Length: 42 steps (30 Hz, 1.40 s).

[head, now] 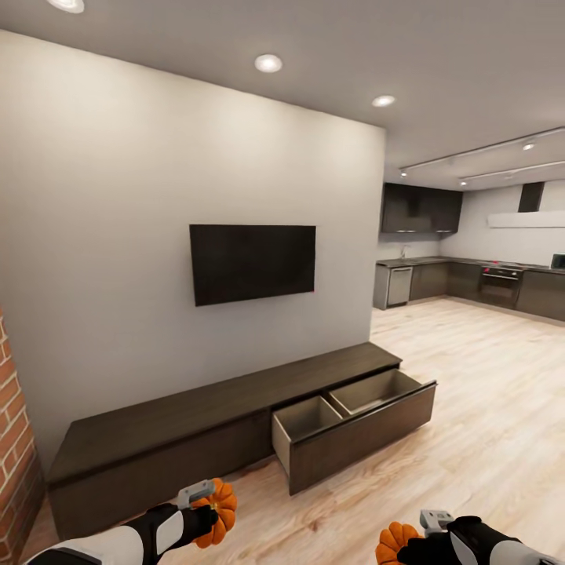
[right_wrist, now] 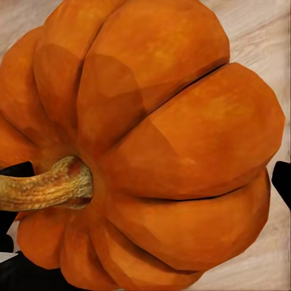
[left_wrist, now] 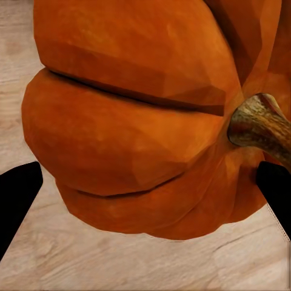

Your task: Place each of the two pumpkins and all three candles from the living room inside a cabinet in the living room (use any cabinet), then make sure every cabinet is closed, and position the cauldron so it is next to a table in the living room.

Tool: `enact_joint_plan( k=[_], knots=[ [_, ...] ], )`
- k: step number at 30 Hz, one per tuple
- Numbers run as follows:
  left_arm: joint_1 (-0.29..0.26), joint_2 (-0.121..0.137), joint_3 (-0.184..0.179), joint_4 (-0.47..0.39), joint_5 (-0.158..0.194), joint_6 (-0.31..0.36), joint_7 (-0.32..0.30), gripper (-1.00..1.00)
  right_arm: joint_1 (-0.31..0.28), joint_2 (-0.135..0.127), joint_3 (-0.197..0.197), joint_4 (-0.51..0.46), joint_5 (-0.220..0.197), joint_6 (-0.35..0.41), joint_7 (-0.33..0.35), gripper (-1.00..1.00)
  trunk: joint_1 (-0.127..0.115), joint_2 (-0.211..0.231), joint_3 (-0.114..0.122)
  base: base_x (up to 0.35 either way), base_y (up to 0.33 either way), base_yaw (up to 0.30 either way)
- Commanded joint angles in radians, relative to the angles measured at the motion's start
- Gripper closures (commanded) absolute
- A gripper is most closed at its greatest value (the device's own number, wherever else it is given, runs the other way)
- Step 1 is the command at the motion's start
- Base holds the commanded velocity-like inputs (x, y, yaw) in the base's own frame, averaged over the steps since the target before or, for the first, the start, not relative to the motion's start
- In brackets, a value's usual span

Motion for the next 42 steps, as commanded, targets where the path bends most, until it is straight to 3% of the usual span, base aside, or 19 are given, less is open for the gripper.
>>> enact_joint_plan(
  k=[1,33,42],
  knots=[
    [-0.002,0.000,-0.007,0.003,0.010,0.000,-0.003,1.00,-0.001,0.000,0.004,0.001,-0.012,0.004,0.005,1.00,0.001,-0.001,-0.001,0.199,-0.294,0.000],
    [-0.002,-0.013,-0.007,0.003,0.010,0.000,-0.003,1.00,-0.001,0.000,0.004,0.001,-0.012,0.004,0.005,1.00,0.001,-0.001,-0.002,0.185,-0.304,0.001],
    [-0.002,-0.013,-0.007,0.003,0.009,0.000,-0.003,1.00,-0.001,0.000,0.003,0.001,-0.012,0.005,0.005,1.00,0.001,-0.001,-0.012,0.223,-0.284,0.136]
  ],
)
